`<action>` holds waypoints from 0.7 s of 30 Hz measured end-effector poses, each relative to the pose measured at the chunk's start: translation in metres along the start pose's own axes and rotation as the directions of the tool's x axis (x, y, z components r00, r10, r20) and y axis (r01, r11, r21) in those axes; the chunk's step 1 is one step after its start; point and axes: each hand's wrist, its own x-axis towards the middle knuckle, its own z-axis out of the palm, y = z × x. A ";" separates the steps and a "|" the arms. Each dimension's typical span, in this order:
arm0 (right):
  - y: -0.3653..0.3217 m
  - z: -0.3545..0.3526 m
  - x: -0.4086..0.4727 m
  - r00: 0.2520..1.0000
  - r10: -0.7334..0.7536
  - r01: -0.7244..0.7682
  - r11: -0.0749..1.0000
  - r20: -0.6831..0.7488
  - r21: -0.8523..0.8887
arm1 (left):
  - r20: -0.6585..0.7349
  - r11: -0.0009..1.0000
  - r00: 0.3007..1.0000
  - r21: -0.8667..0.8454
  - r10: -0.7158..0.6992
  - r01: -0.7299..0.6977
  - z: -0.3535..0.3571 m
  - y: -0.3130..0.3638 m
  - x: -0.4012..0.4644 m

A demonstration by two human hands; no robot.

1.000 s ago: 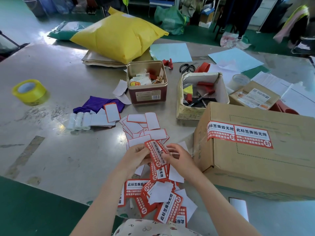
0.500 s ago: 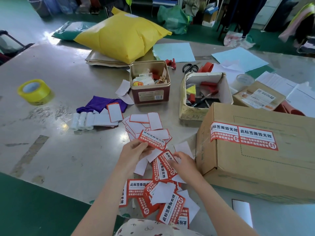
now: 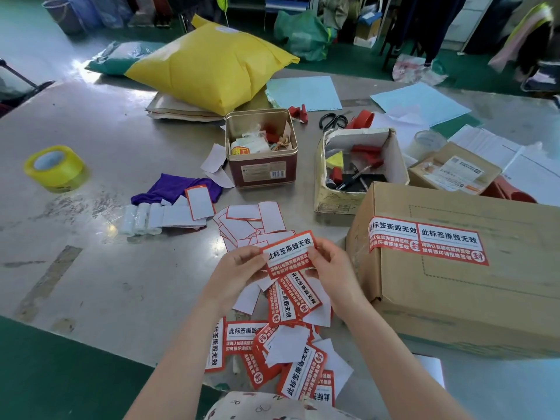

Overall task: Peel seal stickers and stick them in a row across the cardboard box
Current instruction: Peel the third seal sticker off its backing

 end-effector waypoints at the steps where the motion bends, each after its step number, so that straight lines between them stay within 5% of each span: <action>1: 0.000 -0.001 0.000 1.000 -0.006 0.006 1.000 -0.003 -0.011 | -0.019 1.000 1.000 0.021 0.012 -0.012 -0.003 0.002 0.000; 14: -0.004 -0.006 0.000 0.994 -0.103 0.092 0.975 -0.047 -0.201 | 0.141 0.962 0.990 0.272 -0.008 -0.031 -0.010 0.011 -0.008; 17: -0.009 -0.006 -0.001 0.975 -0.201 0.147 0.905 -0.097 -0.399 | 0.111 0.973 0.994 0.228 0.013 -0.038 -0.006 0.015 -0.011; 21: -0.019 0.000 -0.006 0.960 -0.264 0.272 0.820 0.089 -0.504 | 0.002 0.970 0.995 0.223 0.097 -0.095 0.004 0.023 -0.014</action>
